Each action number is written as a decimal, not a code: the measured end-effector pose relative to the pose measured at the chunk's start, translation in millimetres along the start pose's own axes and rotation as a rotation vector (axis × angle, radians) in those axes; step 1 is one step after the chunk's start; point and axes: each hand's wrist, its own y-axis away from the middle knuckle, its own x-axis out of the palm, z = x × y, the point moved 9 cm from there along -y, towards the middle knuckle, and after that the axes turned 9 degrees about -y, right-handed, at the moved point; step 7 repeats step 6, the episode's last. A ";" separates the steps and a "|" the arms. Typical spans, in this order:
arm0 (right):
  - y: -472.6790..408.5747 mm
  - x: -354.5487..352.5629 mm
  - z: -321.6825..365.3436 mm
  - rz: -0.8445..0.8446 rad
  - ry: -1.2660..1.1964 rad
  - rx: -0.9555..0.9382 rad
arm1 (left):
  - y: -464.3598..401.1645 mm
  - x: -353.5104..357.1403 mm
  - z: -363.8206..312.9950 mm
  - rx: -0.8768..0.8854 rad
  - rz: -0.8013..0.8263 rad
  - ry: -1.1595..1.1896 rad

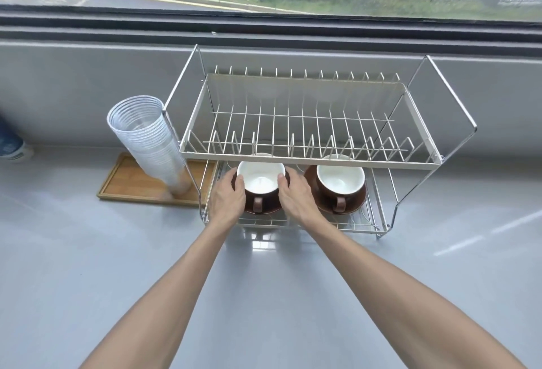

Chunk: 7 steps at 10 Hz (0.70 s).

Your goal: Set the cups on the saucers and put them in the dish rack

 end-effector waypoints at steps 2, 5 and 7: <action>2.1 -9.1 3.2 0.006 0.000 -0.013 | 6.9 1.7 -8.2 -0.002 -0.007 0.033; 11.0 -21.0 3.0 0.046 0.054 0.018 | 16.1 1.0 -13.2 -0.018 0.187 -0.033; 17.0 -25.0 -4.6 0.090 0.132 0.086 | 30.0 -10.5 -17.1 -0.054 0.278 -0.159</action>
